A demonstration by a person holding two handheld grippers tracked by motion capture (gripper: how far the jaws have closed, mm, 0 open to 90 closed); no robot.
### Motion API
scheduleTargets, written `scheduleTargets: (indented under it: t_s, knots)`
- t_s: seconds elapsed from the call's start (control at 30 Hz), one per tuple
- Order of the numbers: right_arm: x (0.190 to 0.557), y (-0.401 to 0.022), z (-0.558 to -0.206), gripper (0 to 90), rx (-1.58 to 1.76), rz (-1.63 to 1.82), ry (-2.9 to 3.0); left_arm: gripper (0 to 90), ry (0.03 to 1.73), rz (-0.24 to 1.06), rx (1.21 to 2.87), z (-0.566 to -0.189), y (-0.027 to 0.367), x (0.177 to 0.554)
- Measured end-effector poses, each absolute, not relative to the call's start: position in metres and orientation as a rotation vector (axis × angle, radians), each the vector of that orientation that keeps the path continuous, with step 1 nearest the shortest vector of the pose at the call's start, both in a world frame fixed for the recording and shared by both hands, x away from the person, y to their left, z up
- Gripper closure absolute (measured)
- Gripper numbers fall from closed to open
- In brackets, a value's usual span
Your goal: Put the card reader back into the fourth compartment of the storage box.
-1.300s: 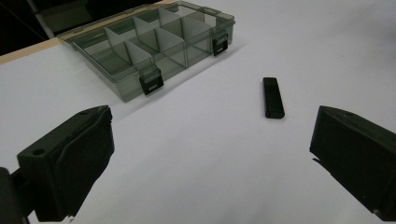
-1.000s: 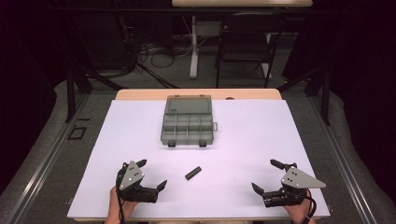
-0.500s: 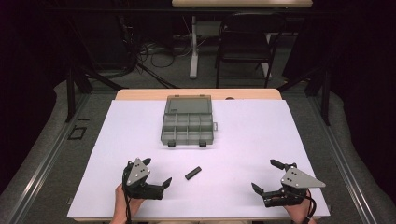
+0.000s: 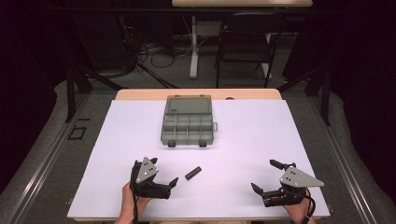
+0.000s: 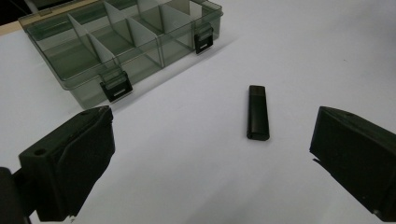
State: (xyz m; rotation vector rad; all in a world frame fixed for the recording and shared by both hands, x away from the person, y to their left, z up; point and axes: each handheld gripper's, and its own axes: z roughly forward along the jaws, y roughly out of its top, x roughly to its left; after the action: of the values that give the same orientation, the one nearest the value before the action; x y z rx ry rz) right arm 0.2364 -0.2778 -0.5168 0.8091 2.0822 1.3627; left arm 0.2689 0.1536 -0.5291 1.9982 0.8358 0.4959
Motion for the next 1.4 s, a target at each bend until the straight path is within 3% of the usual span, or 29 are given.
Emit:
scheduleTargets:
  t_s: [1.4]
  knots:
    - [0.238, -0.277, -0.519, 0.0, 0.811, 1.347, 2.114, 2.7, 0.79, 0.457, 2.147, -0.543, 0.103, 0.288]
